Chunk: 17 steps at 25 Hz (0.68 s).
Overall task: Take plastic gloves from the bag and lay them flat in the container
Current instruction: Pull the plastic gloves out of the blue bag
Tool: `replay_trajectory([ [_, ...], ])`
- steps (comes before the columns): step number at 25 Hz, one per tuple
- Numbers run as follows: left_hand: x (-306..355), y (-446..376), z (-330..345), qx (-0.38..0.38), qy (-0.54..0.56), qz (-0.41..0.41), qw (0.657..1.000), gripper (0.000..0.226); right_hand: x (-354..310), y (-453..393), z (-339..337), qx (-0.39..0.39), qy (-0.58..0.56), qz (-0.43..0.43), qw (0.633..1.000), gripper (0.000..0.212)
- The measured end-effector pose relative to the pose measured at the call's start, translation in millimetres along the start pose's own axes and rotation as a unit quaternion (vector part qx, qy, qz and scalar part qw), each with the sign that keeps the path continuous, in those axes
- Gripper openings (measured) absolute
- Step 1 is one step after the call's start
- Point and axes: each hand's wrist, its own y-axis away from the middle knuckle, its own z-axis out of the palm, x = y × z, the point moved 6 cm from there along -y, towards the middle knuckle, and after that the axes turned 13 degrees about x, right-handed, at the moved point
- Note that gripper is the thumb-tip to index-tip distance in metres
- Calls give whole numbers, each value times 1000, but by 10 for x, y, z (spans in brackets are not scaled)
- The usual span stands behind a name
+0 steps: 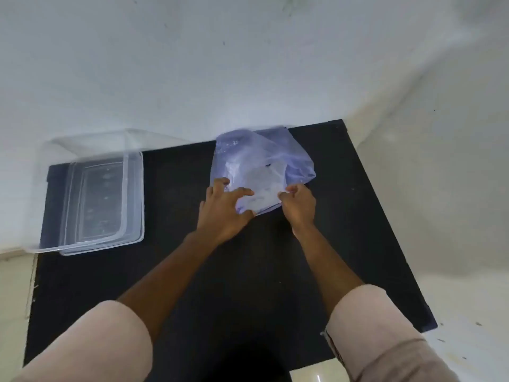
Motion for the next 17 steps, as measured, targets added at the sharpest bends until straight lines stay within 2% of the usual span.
replay_trajectory([
  [3,88,-82,235,10,-134,15,991,57,-21,-239,56,57,102,-18,993,34],
  [6,100,-233,344,34,-191,-6,981,71,8,-347,197,36,139,9,990,41],
  [8,49,-345,326,36,-210,-32,977,79,28,-388,227,21,166,21,986,35],
  [10,10,-453,300,29,-195,-51,979,83,5,-439,274,17,106,22,994,21],
  [12,-33,-547,245,20,-160,-54,986,87,-82,-398,276,14,-30,19,999,33],
  [13,-56,-585,221,22,-150,-48,987,89,-98,-375,269,9,-128,43,991,32],
  [14,-71,-611,200,24,-146,-44,988,92,-84,-335,289,-7,-263,100,960,25],
  [15,-81,-620,191,30,-143,-42,988,95,-62,-255,337,-38,-412,176,893,13],
  [16,-85,-621,180,36,-134,-43,989,97,-50,-148,411,-68,-530,247,808,11],
  [17,-90,-626,182,43,-125,-43,990,98,-19,-38,507,-87,-611,291,731,18],
])
